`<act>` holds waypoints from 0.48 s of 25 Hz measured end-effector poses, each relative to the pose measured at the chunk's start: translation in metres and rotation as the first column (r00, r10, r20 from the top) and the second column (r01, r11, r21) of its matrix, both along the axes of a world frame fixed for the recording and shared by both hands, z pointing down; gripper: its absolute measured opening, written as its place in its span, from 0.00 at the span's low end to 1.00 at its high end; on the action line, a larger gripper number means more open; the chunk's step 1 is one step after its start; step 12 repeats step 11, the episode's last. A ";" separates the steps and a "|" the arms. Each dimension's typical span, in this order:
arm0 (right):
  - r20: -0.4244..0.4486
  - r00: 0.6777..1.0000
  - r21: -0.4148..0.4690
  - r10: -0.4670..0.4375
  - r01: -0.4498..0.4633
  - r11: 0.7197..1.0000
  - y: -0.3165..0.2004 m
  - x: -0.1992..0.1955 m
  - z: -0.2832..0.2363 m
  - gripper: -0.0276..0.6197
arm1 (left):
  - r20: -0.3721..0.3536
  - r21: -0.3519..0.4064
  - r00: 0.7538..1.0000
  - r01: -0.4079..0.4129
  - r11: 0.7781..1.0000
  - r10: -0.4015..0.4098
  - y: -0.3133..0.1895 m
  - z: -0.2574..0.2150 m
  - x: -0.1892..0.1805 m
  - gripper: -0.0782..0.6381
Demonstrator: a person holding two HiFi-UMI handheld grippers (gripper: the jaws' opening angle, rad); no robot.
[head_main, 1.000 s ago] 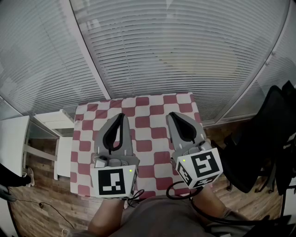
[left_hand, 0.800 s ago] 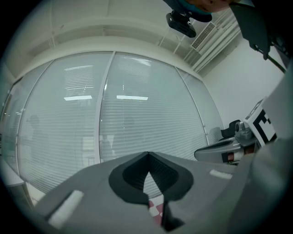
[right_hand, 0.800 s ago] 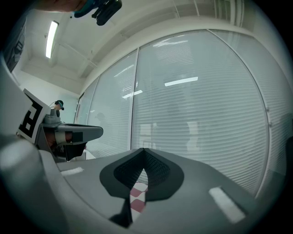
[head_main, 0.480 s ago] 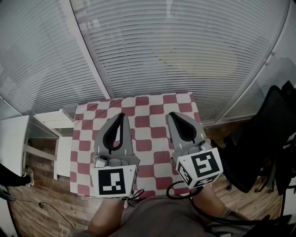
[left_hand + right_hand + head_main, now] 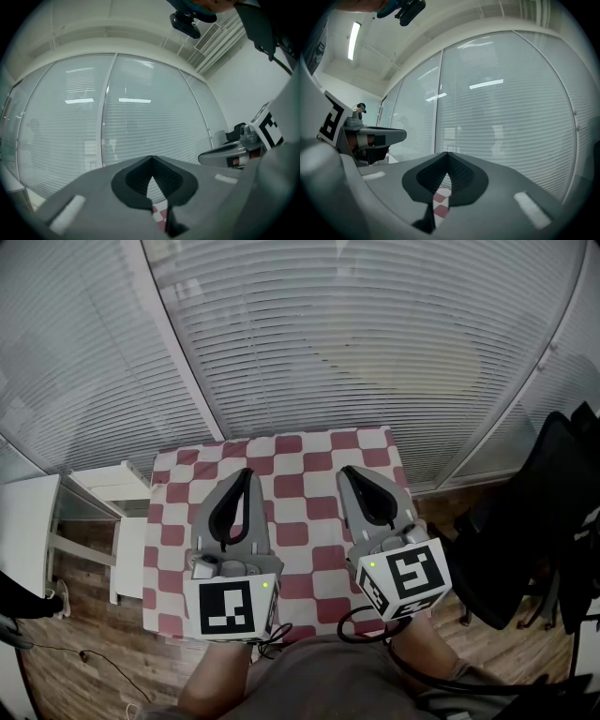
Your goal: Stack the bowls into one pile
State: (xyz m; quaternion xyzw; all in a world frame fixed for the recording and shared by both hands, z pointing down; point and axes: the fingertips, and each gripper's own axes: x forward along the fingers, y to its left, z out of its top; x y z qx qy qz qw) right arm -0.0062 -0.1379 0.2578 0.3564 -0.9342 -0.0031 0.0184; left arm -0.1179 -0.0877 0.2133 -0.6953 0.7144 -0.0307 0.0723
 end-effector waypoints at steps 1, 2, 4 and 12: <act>-0.001 1.000 0.000 0.000 0.000 1.000 0.000 0.000 0.000 0.08 | 0.000 0.000 1.000 0.000 1.000 0.000 0.000 0.000 0.000 0.11; -0.003 1.000 0.000 0.000 0.000 1.000 0.000 -0.001 0.000 0.08 | -0.001 -0.001 1.000 0.000 1.000 0.000 0.000 -0.001 0.000 0.11; -0.006 1.000 0.000 -0.001 0.001 1.000 0.000 -0.001 0.000 0.08 | -0.001 -0.002 1.000 0.000 1.000 0.000 -0.001 0.000 0.000 0.11; -0.012 1.000 0.000 0.000 0.000 1.000 -0.001 -0.002 0.005 0.08 | -0.003 -0.006 1.000 0.002 1.000 -0.002 -0.001 0.004 -0.001 0.11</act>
